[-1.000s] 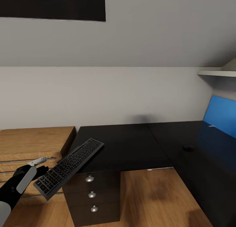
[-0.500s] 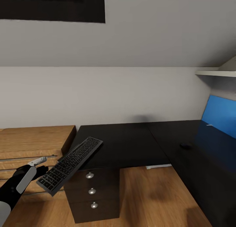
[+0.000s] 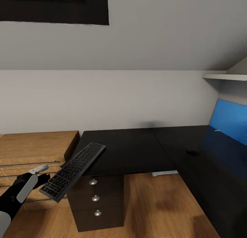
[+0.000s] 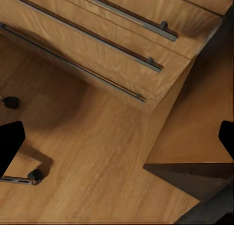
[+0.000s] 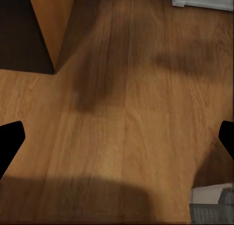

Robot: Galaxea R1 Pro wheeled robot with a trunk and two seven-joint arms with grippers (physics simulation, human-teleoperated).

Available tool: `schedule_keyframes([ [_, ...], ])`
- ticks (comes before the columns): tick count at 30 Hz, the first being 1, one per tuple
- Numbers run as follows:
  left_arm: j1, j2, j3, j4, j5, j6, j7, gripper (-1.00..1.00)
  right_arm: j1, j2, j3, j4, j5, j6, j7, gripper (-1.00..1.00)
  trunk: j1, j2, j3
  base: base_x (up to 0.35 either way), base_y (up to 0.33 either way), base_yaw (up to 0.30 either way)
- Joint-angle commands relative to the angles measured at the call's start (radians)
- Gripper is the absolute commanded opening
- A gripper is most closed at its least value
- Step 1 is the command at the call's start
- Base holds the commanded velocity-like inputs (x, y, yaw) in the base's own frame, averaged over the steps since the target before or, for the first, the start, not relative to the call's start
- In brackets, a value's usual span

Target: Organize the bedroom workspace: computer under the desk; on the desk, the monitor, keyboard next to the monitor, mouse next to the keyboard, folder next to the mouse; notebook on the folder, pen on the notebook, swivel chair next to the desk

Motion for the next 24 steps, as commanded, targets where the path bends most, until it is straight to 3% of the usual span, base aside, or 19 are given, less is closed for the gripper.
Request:
schedule_keyframes([
  [1, -0.001, 0.001, -0.004, -0.001, 0.011, 0.001, 0.009, 1.00, -0.001, 0.000, 0.009, 0.002, -0.007, -0.004, -0.001, 1.00, 0.000, -0.001, -0.001, -0.159, -0.161, 0.000],
  [24, -0.001, 0.001, -0.005, -0.007, 0.012, 0.001, 0.008, 1.00, -0.001, 0.000, 0.008, 0.002, -0.007, -0.004, -0.001, 1.00, 0.000, -0.001, -0.001, -0.045, -0.047, 0.000],
])
